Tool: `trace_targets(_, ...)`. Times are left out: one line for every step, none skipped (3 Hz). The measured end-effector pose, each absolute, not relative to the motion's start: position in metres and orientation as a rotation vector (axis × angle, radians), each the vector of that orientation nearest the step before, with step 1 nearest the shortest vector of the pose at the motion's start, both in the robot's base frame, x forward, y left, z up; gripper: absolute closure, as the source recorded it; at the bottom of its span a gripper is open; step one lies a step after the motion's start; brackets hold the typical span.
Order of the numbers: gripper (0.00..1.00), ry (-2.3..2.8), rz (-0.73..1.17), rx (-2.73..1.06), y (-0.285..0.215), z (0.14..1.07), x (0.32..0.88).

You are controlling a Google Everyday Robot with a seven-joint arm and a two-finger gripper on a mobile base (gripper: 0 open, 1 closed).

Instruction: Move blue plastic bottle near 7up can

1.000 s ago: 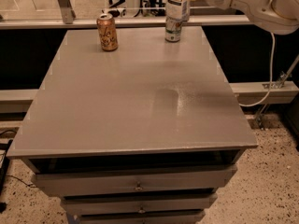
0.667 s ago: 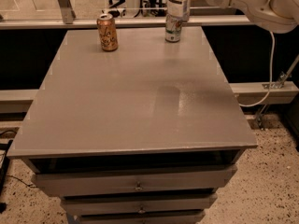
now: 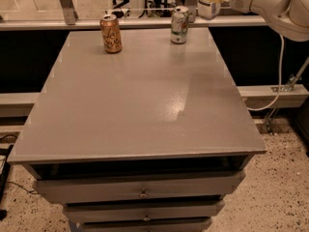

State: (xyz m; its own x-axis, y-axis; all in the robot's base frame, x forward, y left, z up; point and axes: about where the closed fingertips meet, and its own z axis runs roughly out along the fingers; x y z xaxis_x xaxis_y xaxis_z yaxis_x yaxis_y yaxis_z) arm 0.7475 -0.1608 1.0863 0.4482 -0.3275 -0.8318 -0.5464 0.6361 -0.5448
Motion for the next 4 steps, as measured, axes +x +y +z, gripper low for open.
trace_targets(1.0,1.263,0.17,-0.804,-0.178,1.053,0.764)
trace_targets(1.0,1.324,0.215,-0.738,-0.181,1.035,0.776)
trace_targets(1.0,1.36,0.26,-0.734,-0.176,1.022,0.793)
trace_targets(1.0,1.372,0.294,-0.75,-0.175,1.021,0.809)
